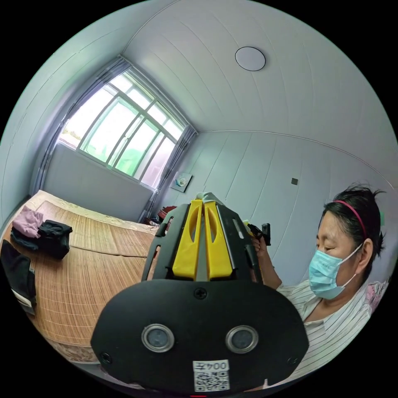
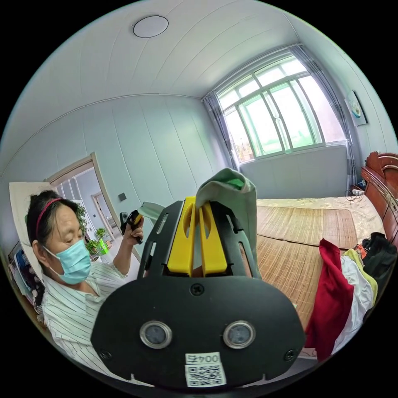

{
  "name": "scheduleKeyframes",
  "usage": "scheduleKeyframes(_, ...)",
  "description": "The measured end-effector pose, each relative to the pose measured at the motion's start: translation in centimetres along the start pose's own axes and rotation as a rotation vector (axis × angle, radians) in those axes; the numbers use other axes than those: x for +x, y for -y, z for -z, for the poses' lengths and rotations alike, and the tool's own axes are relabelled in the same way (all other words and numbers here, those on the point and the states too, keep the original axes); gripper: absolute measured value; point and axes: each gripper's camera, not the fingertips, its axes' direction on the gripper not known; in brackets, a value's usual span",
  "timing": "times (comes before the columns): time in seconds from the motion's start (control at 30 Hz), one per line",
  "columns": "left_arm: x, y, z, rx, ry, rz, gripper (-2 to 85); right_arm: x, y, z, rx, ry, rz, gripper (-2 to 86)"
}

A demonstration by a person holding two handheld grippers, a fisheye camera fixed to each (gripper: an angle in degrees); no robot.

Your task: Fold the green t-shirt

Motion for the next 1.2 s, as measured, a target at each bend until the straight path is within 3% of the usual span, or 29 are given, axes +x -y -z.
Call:
scheduleKeyframes(0.3,-2.0,2.6,-1.2,-0.015,0.005,-0.006,0.6,0.6,1.1,0.5,0.097,-0.024,-0.017,3.5)
scheduleKeyframes(0.6,-20.1,1.7,-13.1,-0.179,0.213,0.303,0.6,21.4,1.7,-13.8,-0.111,-0.132,-0.384,-0.3)
scheduleKeyframes(0.73,-22.9,3.9,-18.0,-0.166,0.307,0.267,0.5,28.9,3.3,-19.3,-0.116,-0.208,-0.505,-0.7)
scheduleKeyframes(1.0,-17.7,15.3,-20.2,-0.017,0.216,0.006,0.7,22.4,14.7,-16.1,0.034,-0.217,-0.184,-0.9)
scheduleKeyframes(1.2,-16.0,8.0,-19.2,-0.125,0.157,-0.078,0.6,18.8,9.0,-12.8,-0.155,-0.191,-0.032,-0.9)
